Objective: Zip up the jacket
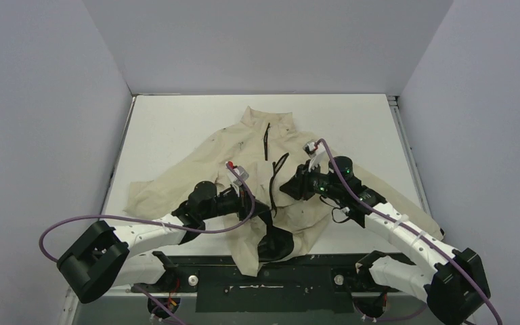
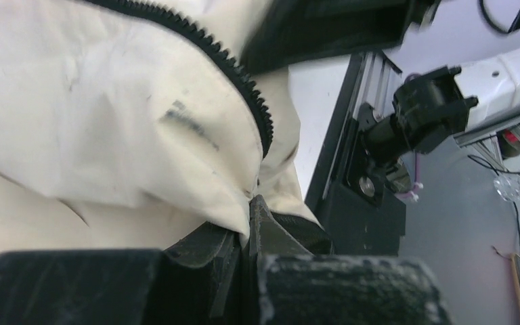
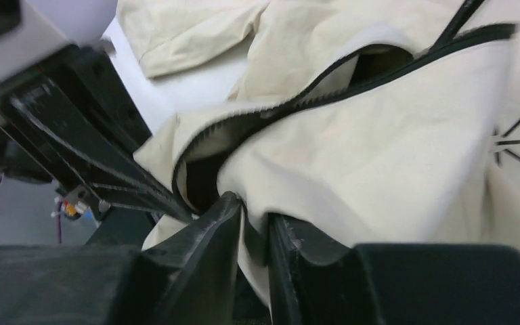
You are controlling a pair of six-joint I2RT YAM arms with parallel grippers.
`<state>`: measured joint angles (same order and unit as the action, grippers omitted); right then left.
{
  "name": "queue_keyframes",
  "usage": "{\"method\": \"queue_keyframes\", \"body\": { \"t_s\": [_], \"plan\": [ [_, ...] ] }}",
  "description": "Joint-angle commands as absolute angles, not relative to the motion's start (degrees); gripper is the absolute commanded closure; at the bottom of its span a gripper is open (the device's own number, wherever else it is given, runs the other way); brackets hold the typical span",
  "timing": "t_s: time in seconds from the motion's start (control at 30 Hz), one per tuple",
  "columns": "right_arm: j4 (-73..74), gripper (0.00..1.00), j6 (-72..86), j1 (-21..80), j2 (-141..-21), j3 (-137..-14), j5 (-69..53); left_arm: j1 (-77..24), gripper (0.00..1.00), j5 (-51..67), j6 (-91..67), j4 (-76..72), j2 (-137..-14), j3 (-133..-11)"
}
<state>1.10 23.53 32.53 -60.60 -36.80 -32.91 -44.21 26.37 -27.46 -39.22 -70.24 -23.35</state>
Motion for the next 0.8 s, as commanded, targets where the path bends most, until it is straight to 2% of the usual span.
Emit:
{"method": "queue_keyframes", "body": {
  "t_s": [0.0,0.07,0.13,0.4,0.6,0.77],
  "plan": [
    [-3.2,0.73,22.4,31.1,-55.0,-38.1,-27.7,-45.4,1.00,27.0,-30.5,-38.3,-68.4,-19.8],
    [1.9,0.66,21.9,31.1,-52.4,-38.0,-25.7,-45.4,1.00,26.2,-30.5,-37.4,-67.8,-19.4],
    [6.2,0.63,21.9,31.2,-49.2,-38.0,-23.6,-45.4,1.00,25.5,-30.7,-36.6,-67.3,-19.3],
    [15.0,0.64,30.7,33.9,-36.7,-35.3,-24.1,-45.7,1.00,25.8,-31.1,-35.8,-67.2,-19.9],
    [11.8,0.68,44.1,47.6,-31.1,-28.3,-13.7,-45.6,1.00,25.8,-30.7,-34.9,-67.6,-20.6],
    [4.9,0.67,50.2,61.0,-34.1,-22.6,-1.0,-45.7,1.00,25.8,-30.5,-34.1,-67.7,-20.9]
  ]
}}
